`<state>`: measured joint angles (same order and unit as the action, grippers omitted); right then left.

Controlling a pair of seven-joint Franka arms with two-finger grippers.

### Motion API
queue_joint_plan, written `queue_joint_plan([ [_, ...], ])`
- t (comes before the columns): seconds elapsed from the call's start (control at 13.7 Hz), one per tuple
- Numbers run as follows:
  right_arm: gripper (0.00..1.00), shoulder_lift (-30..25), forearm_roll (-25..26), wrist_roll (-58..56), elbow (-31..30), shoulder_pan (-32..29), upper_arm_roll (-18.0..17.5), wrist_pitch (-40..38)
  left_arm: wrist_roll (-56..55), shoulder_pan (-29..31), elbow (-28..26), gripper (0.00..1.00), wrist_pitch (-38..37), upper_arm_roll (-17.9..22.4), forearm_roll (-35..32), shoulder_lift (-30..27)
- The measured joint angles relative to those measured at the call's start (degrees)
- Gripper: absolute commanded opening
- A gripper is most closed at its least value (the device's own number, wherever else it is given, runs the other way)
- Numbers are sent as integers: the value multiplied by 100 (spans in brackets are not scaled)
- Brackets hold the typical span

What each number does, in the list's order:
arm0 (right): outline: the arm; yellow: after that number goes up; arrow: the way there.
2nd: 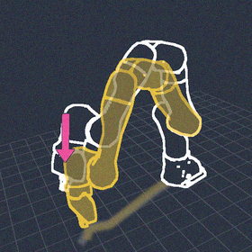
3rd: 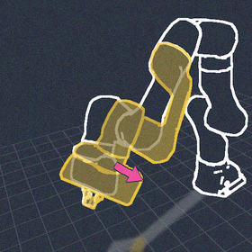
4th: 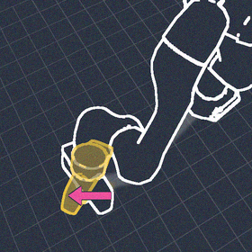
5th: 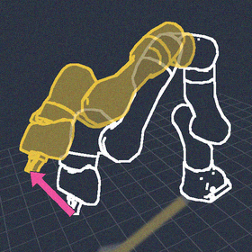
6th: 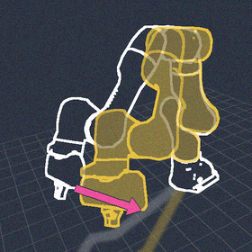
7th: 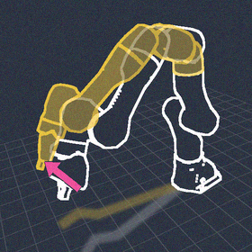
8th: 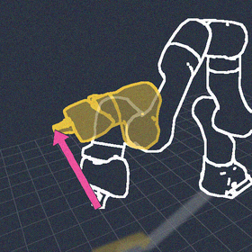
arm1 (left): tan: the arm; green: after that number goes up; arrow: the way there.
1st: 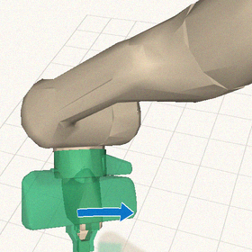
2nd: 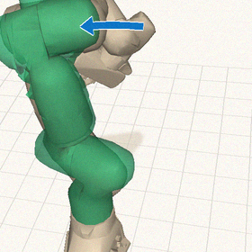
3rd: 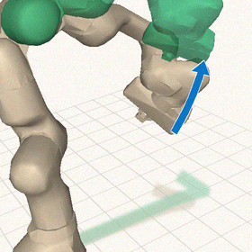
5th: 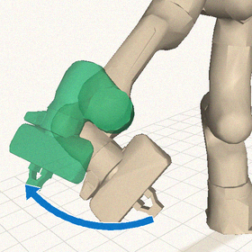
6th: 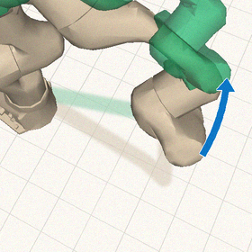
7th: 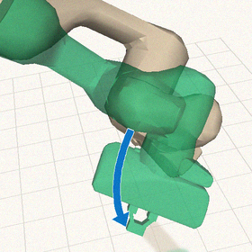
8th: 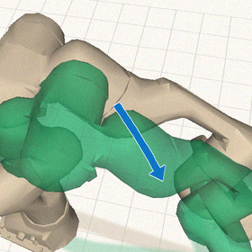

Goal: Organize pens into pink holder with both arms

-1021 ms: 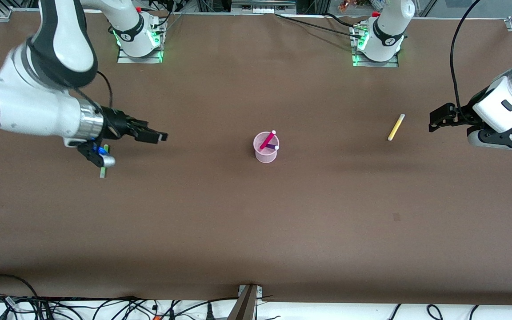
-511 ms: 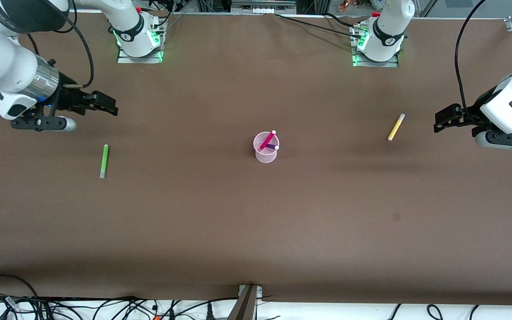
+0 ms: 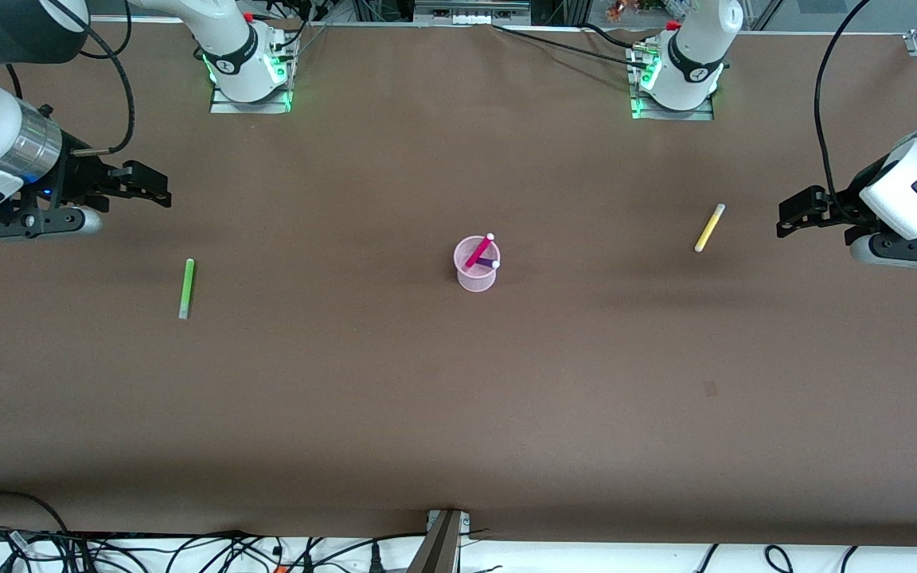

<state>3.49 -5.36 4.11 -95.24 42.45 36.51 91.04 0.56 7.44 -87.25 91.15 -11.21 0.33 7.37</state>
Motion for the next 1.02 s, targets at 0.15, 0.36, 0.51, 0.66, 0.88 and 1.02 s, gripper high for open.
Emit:
queue_joint_plan([
  [0.15, 100, -8, 241, 424, 41, -425, -669, -15, 1, 0, -1, 100, -2, 0, 0, 8],
  [0.36, 100, -124, 436, 554, 123, -1974, -2328, -68, 5, 35, -3, 100, -4, 2, 0, 40],
  [0.51, 100, -296, 447, 528, 130, -2953, -3184, -124, 8, 53, -3, 100, -10, 2, 0, 58],
  [0.66, 100, -447, 449, 367, 130, -3619, -3697, -186, 11, 53, -3, 100, -60, 0, 0, 58],
  [0.88, 100, -503, 578, 247, 130, -3973, -4006, -241, 17, 58, 1, 100, -119, 0, 0, 57],
  [1.02, 100, -488, 606, 247, 130, -3982, -4058, -233, 18, 67, 9, 100, -121, 0, 0, 50],
])
